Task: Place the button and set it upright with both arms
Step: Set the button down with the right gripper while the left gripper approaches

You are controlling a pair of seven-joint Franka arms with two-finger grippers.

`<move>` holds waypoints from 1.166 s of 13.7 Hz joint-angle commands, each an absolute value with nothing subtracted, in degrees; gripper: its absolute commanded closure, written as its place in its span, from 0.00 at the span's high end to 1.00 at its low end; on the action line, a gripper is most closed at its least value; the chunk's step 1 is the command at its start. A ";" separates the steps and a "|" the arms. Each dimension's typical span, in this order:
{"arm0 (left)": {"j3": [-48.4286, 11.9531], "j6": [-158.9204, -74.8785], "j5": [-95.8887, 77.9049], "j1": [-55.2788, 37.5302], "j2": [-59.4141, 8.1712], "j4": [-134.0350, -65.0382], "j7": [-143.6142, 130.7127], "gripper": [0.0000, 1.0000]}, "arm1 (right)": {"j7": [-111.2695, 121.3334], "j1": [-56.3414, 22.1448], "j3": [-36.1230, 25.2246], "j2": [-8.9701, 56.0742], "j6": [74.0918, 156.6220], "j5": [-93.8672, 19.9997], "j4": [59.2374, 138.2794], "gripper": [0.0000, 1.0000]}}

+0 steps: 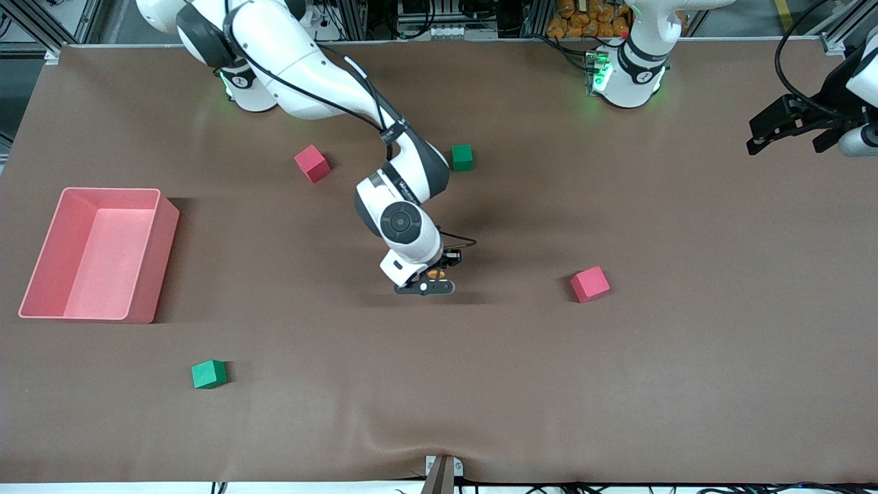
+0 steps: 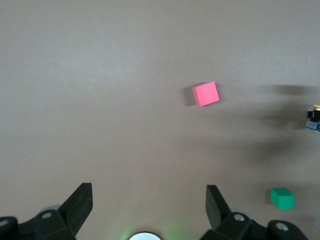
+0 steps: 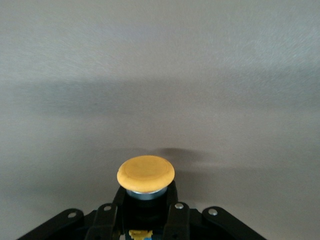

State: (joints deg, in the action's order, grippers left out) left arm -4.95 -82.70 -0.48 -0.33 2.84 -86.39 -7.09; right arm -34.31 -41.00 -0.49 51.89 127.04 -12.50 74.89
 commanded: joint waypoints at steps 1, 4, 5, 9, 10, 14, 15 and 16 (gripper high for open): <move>-5.10 -82.71 -1.67 0.09 1.68 -86.75 -7.56 1.00 | -35.42 -40.43 -1.23 52.29 126.56 -12.48 74.18 0.85; -5.27 -83.05 -2.02 -0.96 -0.08 -86.48 -8.69 1.00 | -35.42 -40.43 -1.41 51.42 125.51 -12.39 74.00 1.00; -5.71 -83.58 -2.20 -1.84 -1.57 -86.40 -10.53 1.00 | -35.51 -40.34 -1.41 50.81 124.20 -12.48 73.66 1.00; -6.68 -83.67 -2.20 -6.32 -7.63 -86.40 -13.79 1.00 | -35.33 -37.54 -1.67 46.68 116.30 -12.92 71.12 1.00; -6.85 -83.76 -2.28 -6.68 -8.86 -86.22 -13.80 1.00 | -35.33 -35.62 -1.58 45.45 113.32 -13.01 69.54 1.00; -7.30 -88.84 -7.73 -10.70 -13.96 -86.13 -14.15 1.00 | -34.72 -25.69 -1.32 40.89 102.59 -13.01 65.57 1.00; -7.29 -90.08 -7.73 -13.07 -15.45 -86.13 -15.37 1.00 | -34.72 -23.32 -1.23 38.96 100.74 -13.01 65.57 1.00; -7.29 -91.31 -7.82 -14.49 -17.30 -85.96 -17.64 1.00 | -34.72 -21.20 -1.40 36.50 99.07 -12.83 65.57 1.00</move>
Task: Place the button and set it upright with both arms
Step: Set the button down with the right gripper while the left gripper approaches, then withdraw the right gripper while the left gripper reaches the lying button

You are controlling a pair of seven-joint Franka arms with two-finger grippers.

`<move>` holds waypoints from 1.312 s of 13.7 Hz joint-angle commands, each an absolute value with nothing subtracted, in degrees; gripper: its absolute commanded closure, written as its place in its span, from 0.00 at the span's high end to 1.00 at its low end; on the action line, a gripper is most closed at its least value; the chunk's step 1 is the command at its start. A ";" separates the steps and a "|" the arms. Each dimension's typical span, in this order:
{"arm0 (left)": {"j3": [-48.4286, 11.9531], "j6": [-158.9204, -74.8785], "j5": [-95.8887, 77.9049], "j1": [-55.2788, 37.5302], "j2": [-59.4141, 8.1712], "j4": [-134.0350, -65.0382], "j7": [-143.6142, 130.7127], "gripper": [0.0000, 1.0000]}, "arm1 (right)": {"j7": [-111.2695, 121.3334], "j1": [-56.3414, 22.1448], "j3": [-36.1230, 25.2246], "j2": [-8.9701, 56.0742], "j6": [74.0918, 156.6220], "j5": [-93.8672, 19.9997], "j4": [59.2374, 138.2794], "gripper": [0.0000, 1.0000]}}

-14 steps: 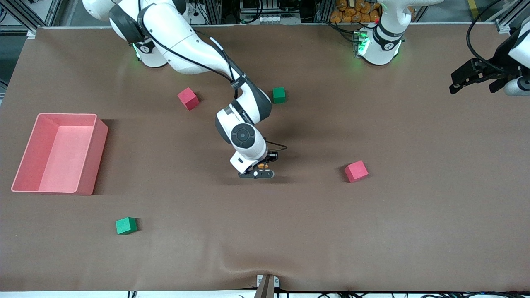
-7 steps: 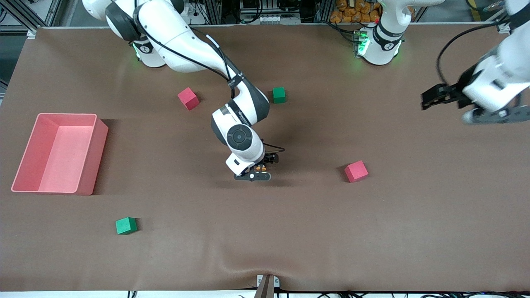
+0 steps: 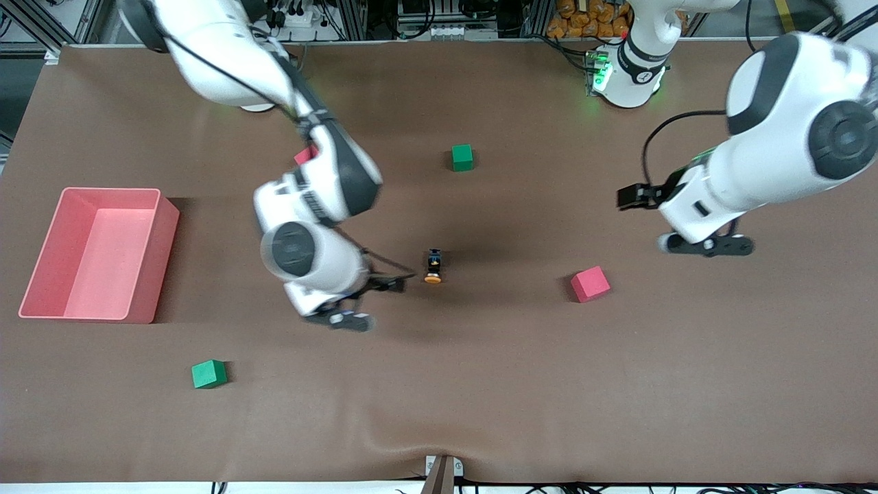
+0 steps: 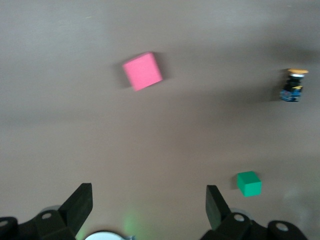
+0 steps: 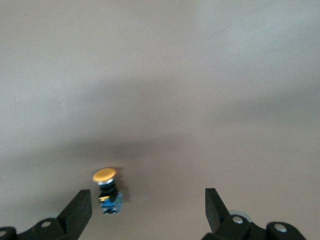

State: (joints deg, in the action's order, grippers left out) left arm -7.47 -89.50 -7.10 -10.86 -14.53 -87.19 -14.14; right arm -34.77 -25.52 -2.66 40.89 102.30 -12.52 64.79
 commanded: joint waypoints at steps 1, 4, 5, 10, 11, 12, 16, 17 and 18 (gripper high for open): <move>-7.38 -93.41 -7.82 -16.24 -19.14 -85.43 -18.97 1.00 | -34.54 -18.83 -1.41 34.82 97.75 -12.57 65.57 1.00; -7.38 -97.63 -7.91 -21.61 -25.64 -81.67 -21.35 1.00 | -26.93 -12.59 -1.67 31.74 91.52 -12.22 65.57 1.00; -7.30 -98.78 -7.82 -23.54 -28.36 -78.95 -22.23 1.00 | -24.20 -10.39 -1.58 30.25 89.84 -12.13 65.57 1.00; -5.20 -112.64 -7.47 -33.90 -41.55 -71.28 -28.99 1.00 | -20.40 -2.90 -1.49 20.24 79.11 -10.04 65.57 1.00; -2.92 -114.59 -7.47 -37.14 -42.96 -71.02 -30.48 1.00 | -20.30 -2.90 -0.97 18.21 77.62 -7.06 65.57 1.00; -0.29 -116.78 -7.47 -40.31 -44.54 -70.41 -31.11 1.00 | -19.17 -2.99 -0.88 16.45 76.48 -4.86 65.83 1.00; 1.49 -123.57 -7.56 -43.77 -50.09 -70.05 -33.74 1.00 | -17.50 -1.33 -1.23 5.92 80.22 -2.64 74.06 1.00; 1.58 -123.57 -7.47 -43.77 -50.27 -70.14 -33.75 1.00 | -17.32 -0.88 -1.32 3.10 82.59 -2.81 78.01 1.00; 1.58 -123.57 -7.47 -43.77 -50.71 -70.14 -33.75 1.00 | -15.49 -0.88 -1.41 0.47 84.53 -2.73 82.31 1.00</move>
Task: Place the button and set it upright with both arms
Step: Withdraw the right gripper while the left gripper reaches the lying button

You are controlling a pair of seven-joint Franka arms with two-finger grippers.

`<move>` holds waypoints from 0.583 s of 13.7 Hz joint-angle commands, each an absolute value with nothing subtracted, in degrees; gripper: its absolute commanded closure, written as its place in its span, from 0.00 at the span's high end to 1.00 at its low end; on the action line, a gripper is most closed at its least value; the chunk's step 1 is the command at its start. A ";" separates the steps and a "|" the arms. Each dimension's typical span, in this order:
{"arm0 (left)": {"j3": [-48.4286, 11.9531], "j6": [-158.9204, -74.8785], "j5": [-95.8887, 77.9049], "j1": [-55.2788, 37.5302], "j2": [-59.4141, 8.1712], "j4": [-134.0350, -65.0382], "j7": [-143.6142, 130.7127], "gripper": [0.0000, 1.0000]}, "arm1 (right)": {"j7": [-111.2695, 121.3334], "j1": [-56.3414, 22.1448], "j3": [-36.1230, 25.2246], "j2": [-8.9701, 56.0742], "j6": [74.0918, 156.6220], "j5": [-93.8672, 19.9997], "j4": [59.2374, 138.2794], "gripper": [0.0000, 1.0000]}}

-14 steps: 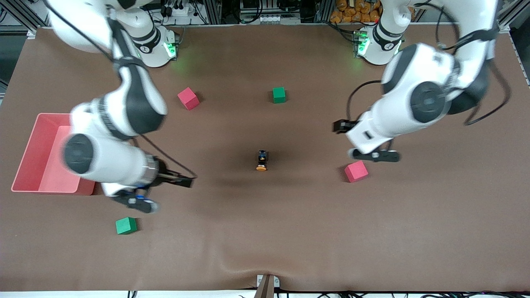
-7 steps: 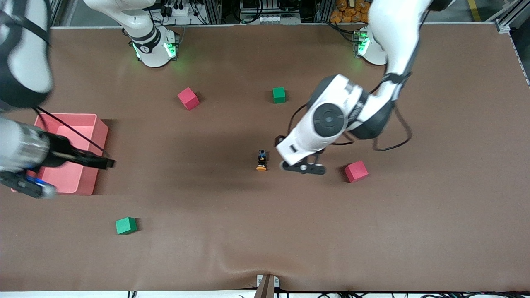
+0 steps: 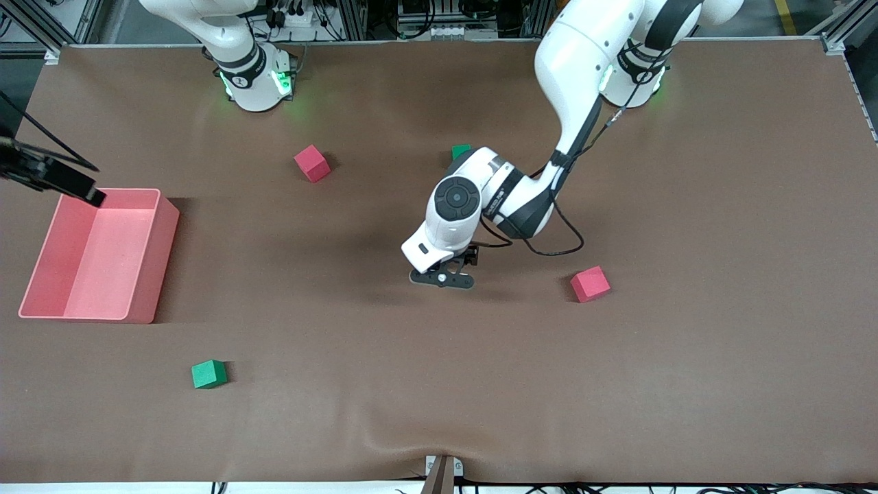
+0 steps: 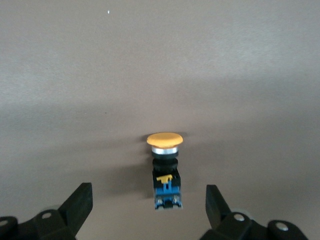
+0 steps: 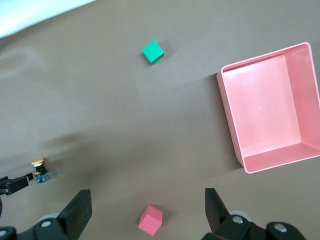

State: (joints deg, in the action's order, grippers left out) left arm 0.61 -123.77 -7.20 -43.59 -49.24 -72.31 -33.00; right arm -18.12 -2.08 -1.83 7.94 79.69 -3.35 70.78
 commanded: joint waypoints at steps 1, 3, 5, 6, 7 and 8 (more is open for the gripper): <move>1.67 -124.10 -7.47 -43.77 -51.67 -70.05 -33.75 1.00 | -10.68 -1.14 -1.41 -1.82 86.12 -2.38 85.83 1.00; 1.67 -126.90 -7.47 -44.73 -52.73 -69.96 -33.75 1.00 | -6.77 -1.84 -1.14 -3.07 86.31 -1.67 87.45 1.00; 1.67 -128.23 -7.56 -44.91 -53.96 -69.96 -33.84 0.96 | -5.81 -1.85 -1.14 -2.99 85.87 -1.32 87.19 1.00; 1.58 -129.02 -7.56 -44.91 -54.05 -69.96 -33.92 0.96 | -5.54 -2.11 -1.06 -2.90 85.87 -0.62 86.93 1.00; 1.58 -129.02 -7.56 -44.91 -54.05 -69.96 -33.93 0.95 | -4.32 -2.28 -1.05 -2.55 85.87 0.69 86.31 1.00; 1.58 -129.02 -7.56 -44.91 -54.14 -69.96 -33.93 0.93 | -1.52 -2.20 -1.14 -2.37 85.96 1.31 86.22 1.00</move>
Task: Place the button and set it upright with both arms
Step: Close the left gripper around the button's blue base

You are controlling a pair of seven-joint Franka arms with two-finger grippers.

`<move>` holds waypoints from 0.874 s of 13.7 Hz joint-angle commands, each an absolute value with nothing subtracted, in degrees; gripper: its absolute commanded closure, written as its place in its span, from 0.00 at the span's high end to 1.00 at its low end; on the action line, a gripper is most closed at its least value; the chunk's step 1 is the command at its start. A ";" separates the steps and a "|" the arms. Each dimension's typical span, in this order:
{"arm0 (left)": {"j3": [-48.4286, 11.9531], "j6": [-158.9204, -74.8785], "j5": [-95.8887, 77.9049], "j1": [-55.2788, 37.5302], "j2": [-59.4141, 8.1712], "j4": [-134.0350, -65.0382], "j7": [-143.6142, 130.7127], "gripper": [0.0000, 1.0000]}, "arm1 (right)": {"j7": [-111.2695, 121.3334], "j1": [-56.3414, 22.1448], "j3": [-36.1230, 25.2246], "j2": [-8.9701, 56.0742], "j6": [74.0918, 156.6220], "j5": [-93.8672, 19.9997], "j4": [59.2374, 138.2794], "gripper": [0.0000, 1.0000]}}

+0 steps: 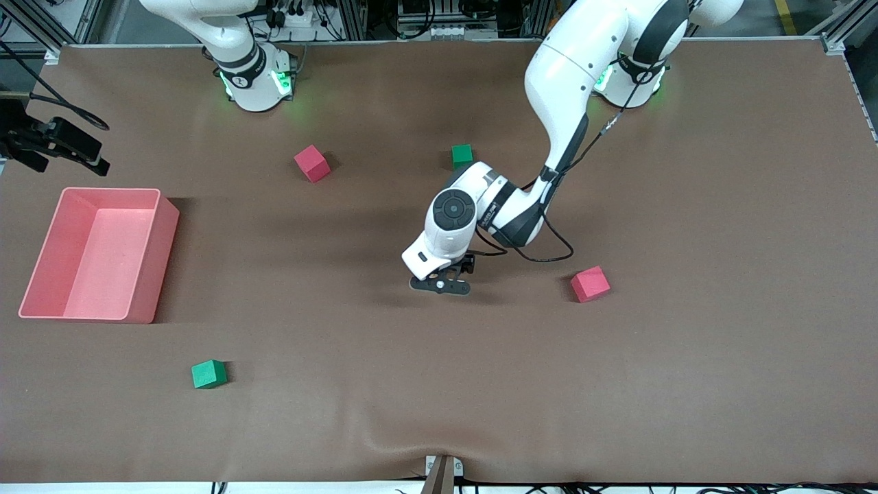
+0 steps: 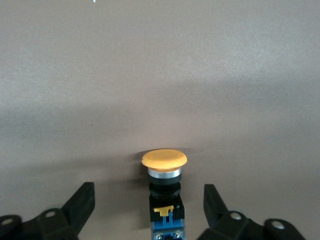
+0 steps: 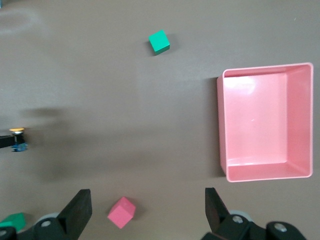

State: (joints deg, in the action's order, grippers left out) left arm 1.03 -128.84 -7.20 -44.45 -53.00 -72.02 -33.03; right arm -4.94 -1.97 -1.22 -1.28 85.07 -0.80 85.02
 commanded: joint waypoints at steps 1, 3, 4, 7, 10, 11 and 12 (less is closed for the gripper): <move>1.58 -129.02 -7.56 -44.91 -54.58 -69.96 -33.93 0.91 | -1.15 -2.20 -1.14 -2.20 85.87 1.23 85.87 1.00; 1.41 -128.85 -7.65 -45.00 -54.58 -70.31 -34.62 0.90 | -1.05 -2.20 -1.14 -2.20 85.87 1.14 85.61 1.00; 1.32 -128.85 -7.65 -45.00 -54.58 -70.40 -34.98 0.86 | -0.71 -2.28 -1.14 -2.11 85.87 1.32 85.08 1.00; 1.06 -128.41 -7.82 -45.09 -54.58 -70.58 -35.16 0.78 | -0.35 -2.37 -1.06 -2.11 85.61 1.58 84.90 1.00; 1.05 -128.32 -9.05 -45.26 -54.49 -70.66 -35.16 0.71 | -0.26 -2.20 -1.14 -1.76 84.73 1.41 84.38 1.00; 1.05 -128.06 -9.40 -45.26 -54.49 -70.66 -35.16 0.70 | -0.26 -2.20 -1.14 -1.58 84.64 1.41 84.29 1.00; 1.05 -127.97 -9.40 -45.35 -54.49 -70.66 -35.16 0.70 | -0.18 -1.85 -1.14 -1.58 84.64 1.23 84.20 1.00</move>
